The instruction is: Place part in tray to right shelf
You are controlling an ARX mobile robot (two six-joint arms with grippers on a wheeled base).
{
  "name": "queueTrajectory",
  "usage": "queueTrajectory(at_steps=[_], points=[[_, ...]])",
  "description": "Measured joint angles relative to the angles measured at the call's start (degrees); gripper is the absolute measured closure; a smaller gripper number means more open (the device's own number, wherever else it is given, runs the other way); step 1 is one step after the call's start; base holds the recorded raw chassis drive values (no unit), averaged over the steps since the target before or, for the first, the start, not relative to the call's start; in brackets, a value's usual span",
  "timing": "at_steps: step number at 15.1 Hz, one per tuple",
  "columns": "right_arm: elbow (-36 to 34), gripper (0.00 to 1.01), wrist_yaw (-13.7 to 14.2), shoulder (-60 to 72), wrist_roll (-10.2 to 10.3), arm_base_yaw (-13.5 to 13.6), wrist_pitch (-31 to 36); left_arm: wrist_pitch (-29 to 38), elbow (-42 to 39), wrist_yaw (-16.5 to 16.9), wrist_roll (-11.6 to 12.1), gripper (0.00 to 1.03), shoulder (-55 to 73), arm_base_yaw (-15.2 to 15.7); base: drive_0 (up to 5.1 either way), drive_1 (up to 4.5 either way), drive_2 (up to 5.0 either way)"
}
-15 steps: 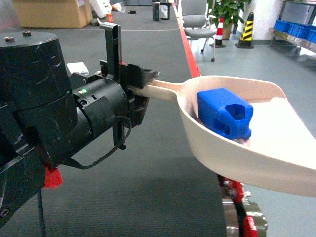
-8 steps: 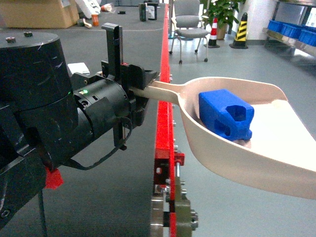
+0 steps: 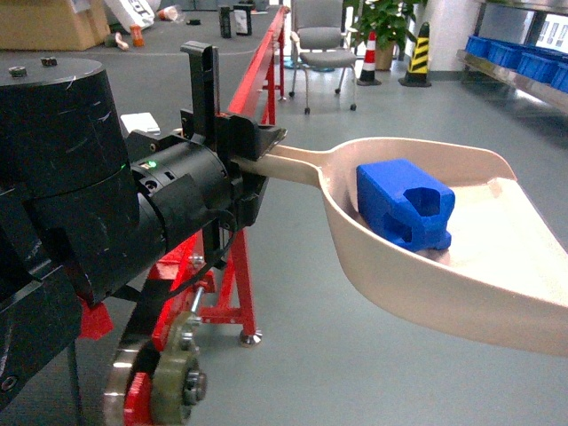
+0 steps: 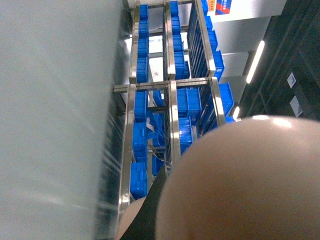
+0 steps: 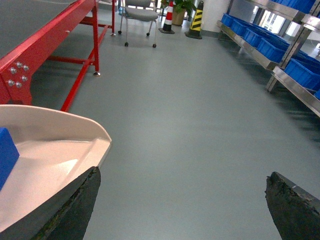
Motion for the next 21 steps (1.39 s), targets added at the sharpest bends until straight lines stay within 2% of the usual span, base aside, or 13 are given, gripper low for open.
queueTrajectory(at_steps=[13,21], points=[[-0.02,0.03,0.02,0.00,0.00,-0.02,-0.13,0.00,0.00,-0.07,-0.07,0.90,-0.02,0.00,5.1,-2.34,-2.3],[-0.02,0.03,0.00,-0.02,0.00,0.00,-0.04,-0.28,-0.02,-0.13,0.09,0.90,-0.02,0.00,4.9,-1.54,-3.3]])
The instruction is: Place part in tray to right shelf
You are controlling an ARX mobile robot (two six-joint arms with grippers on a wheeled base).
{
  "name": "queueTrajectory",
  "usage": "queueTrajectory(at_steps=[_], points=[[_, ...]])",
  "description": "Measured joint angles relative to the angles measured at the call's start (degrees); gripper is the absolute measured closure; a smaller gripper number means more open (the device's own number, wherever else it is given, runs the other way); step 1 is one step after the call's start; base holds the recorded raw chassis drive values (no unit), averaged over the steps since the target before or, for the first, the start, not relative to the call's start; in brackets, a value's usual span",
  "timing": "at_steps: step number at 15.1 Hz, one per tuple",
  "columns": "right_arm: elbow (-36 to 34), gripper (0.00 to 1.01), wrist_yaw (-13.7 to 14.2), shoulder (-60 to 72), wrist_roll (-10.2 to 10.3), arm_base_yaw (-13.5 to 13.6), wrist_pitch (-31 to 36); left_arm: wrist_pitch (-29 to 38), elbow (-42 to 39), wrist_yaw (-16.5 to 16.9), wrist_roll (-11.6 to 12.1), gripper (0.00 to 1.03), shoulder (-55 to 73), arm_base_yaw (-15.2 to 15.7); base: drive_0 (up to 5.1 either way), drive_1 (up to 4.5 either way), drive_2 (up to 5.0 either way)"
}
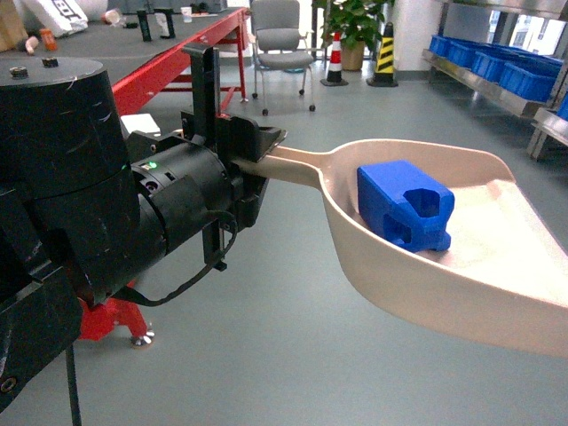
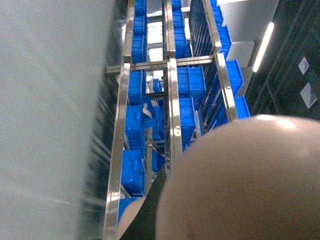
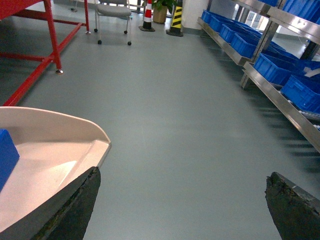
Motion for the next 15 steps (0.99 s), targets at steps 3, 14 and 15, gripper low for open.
queueTrajectory(at_steps=[3,14,15], points=[[0.00,0.03,0.20,-0.04,0.00,0.00,0.00,0.22,0.02,0.57,-0.07,0.90,-0.04,-0.55,1.7,2.33,-3.7],[0.00,0.03,0.11,0.00,0.00,0.02,0.15,0.11,0.02,0.33,-0.02,0.90,-0.04,-0.15,0.0,4.24,-4.3],[0.00,0.03,0.04,0.02,0.00,0.00,-0.15,0.28,0.02,0.07,-0.02,0.90,-0.04,-0.04,-0.1,4.18,-4.3]])
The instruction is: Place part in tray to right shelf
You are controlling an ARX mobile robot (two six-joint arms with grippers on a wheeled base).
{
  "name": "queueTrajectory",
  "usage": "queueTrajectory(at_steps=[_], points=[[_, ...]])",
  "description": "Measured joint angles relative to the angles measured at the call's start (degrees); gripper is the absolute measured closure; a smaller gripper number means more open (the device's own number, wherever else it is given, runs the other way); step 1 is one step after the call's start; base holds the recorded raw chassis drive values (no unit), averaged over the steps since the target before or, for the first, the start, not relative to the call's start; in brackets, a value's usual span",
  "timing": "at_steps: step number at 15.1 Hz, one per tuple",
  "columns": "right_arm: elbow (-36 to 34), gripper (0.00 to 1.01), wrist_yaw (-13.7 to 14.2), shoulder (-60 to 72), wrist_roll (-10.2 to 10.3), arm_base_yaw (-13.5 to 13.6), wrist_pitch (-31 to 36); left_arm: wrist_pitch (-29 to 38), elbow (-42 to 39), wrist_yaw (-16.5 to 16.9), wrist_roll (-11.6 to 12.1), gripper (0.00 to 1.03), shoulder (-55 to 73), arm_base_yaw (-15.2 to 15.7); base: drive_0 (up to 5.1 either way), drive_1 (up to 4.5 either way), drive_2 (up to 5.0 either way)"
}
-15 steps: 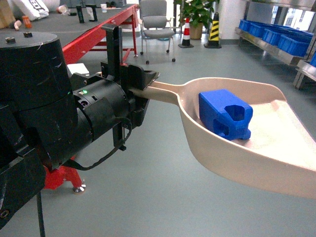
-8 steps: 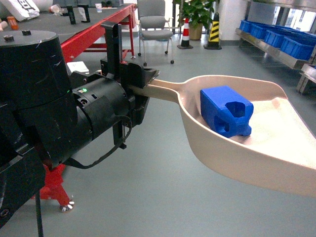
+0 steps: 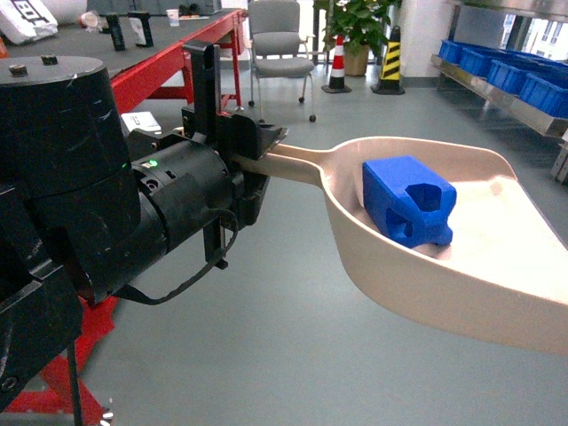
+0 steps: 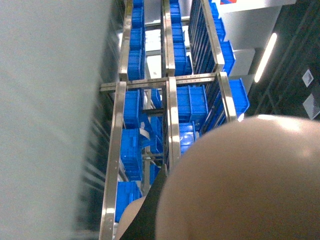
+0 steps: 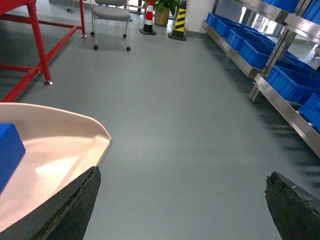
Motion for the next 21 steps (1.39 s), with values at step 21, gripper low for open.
queueTrajectory(at_steps=[21], points=[[-0.02,0.03,-0.02,0.02,0.00,0.00,-0.02,-0.15,-0.02,0.11,-0.13,0.90,-0.02,0.04,0.0,4.23,-4.3]])
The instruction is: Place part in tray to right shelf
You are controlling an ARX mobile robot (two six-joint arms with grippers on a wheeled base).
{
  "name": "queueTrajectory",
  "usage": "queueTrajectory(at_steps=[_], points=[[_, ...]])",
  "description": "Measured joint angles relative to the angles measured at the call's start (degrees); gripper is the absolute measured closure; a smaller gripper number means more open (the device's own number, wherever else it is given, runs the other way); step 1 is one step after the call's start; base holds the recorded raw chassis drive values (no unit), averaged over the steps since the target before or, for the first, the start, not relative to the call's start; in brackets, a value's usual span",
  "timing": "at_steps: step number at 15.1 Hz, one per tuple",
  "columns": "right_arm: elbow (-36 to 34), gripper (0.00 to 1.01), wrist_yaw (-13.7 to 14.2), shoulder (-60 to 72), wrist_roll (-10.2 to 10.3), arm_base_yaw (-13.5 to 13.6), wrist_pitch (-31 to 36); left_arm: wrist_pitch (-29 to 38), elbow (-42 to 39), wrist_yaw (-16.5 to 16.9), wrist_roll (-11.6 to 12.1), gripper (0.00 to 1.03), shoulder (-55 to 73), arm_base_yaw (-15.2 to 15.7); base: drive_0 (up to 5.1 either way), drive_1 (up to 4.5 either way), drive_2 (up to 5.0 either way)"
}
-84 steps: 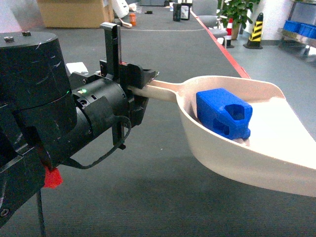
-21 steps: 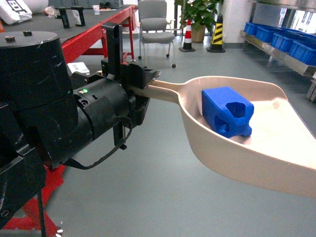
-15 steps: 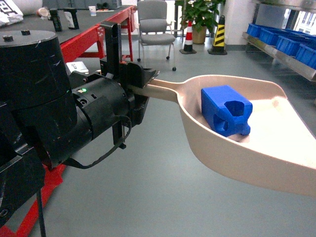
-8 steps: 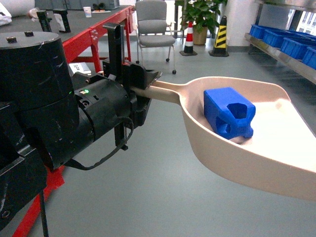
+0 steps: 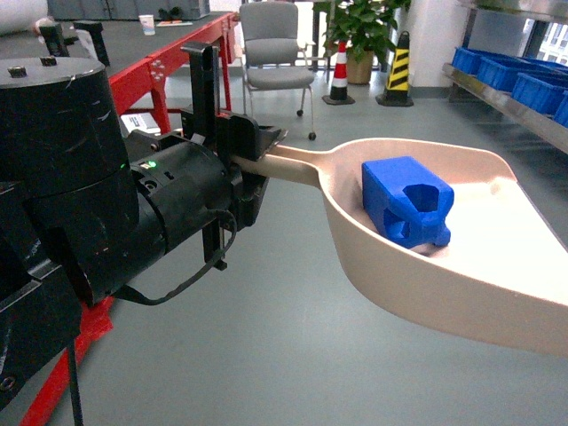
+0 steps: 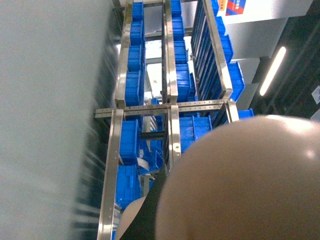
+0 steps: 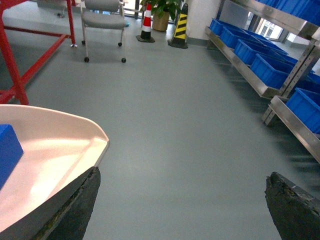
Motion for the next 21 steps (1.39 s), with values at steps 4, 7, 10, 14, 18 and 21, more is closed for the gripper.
queueTrajectory(at_steps=[4,7,10,14,18,21], points=[[0.00,0.03,0.00,-0.02,0.00,0.00,0.15,0.15,0.00,-0.09,0.00,0.90,0.00,0.02,0.1,4.38,-4.2],[0.00,0.03,-0.02,-0.04,0.00,0.00,0.07,0.24,0.00,-0.22,0.00,0.90,0.00,0.02,0.0,4.26,-4.3],[-0.02,0.03,0.07,-0.09,0.00,0.02,0.44,0.24,0.00,0.04,-0.02,0.90,0.00,0.00,0.0,4.32,-4.3],[-0.04,0.03,0.00,-0.04,0.00,0.00,0.26,0.28,0.00,-0.20,0.00,0.90,0.00,0.11,0.0,4.26,-4.3],[-0.04,0.03,-0.02,-0.02,0.00,0.00,0.26,0.20,0.00,-0.02,0.02,0.90,0.00,0.00,-0.1,4.22,-4.4],[-0.04,0.03,0.00,-0.02,0.00,0.00,0.26,0.24,0.00,-0.02,0.04,0.90,0.00,0.00,-0.1,4.18,-4.4]])
